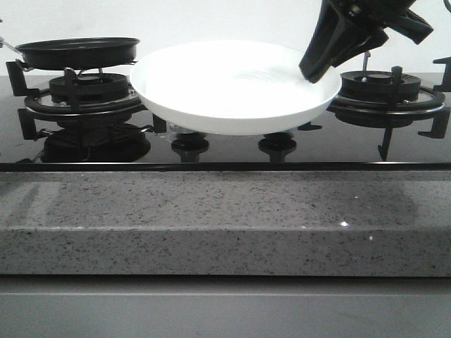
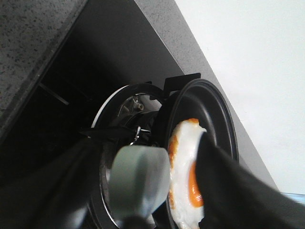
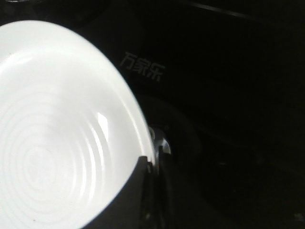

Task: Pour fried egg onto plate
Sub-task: 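Grasp the pan's green handle with the left gripper and lift it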

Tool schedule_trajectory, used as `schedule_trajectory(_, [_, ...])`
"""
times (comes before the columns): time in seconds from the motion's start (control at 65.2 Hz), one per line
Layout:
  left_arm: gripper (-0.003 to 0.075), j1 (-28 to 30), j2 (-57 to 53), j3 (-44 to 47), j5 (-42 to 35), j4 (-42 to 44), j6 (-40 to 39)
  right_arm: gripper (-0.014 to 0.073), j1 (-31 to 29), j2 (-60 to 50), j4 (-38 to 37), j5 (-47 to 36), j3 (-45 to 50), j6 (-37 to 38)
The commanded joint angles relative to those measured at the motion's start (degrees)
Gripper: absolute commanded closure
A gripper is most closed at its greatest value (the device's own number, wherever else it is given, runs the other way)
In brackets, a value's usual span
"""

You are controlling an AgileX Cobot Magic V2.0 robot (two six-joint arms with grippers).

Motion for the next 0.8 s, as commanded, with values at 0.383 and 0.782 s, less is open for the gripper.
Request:
schedule_trajectory(0.383, [0.0739, -0.21, -2.58, -2.06, 2.35, -5.40, 0.26, 0.0654, 0.18, -2.69, 2.32, -1.58, -1.40, -0.34])
schedule_trajectory(0.782, [0.0739, -0.64, -5.48, -2.06, 12.49, -25.61, 6.13, 0.0654, 0.18, -2.69, 2.32, -1.58, -1.40, -0.34])
